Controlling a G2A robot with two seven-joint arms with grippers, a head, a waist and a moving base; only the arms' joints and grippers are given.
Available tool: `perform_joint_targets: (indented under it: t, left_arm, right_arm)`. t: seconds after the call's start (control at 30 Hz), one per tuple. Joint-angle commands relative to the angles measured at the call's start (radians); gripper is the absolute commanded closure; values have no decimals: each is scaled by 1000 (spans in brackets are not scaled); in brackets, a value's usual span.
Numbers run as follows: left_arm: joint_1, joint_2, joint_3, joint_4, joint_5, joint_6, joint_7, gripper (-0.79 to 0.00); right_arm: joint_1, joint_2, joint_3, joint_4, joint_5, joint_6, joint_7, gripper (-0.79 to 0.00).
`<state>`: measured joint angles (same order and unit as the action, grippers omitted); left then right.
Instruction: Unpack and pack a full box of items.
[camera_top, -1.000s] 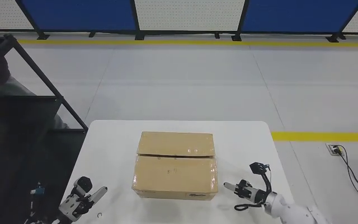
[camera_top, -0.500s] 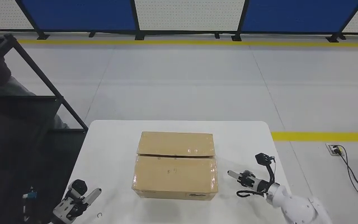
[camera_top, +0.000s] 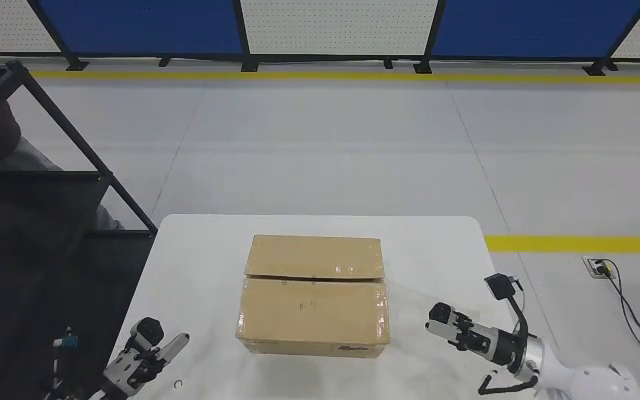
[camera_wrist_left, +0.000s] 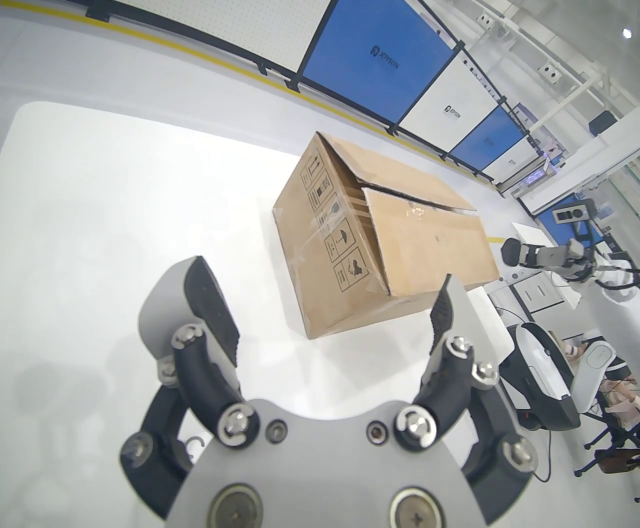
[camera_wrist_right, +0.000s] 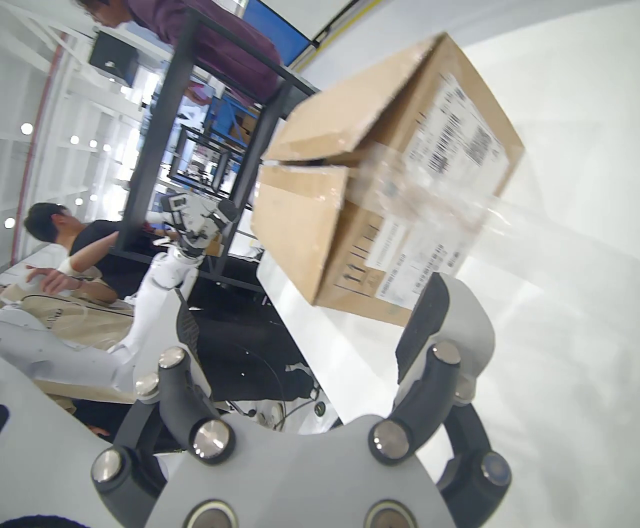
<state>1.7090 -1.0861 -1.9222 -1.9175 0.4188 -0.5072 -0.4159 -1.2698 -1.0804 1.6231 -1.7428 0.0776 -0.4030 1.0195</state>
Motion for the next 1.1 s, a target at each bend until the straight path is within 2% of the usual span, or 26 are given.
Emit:
perform_joint_targets:
  t: [0.0,0.23,0.33,0.43,0.53,0.73,0.93,1.07]
  left_arm:
    - [0,0,0,0,0,-1,0,-785]
    - [0,0,0,0,0,-1,0,-785]
    - [-11,-1,18,6,-13,33,-4,-785]
    - [-52,2,37,13,-109,56,-73,-785]
    - [-99,12,18,32,-237,63,-180,-785]
    - [-161,28,-6,78,-370,99,-343,-785]
    - [-163,29,-8,80,-375,100,-350,-785]
    - [-163,29,-8,80,-375,100,-350,-785]
  right_arm:
    - [2,0,-2,-1,-2,1,1,-785]
    - [2,0,-2,-1,-2,1,1,-785]
    - [4,-2,-25,-10,20,10,-23,-785]
    - [44,-6,-76,-3,25,11,-48,-785]
    - [101,-10,-128,37,16,12,-64,-785]
    - [210,-22,-226,162,14,-8,-88,-785]
    - [254,-27,-259,237,26,-51,-129,-785]
    - [269,-27,-276,252,32,-48,-114,-785]
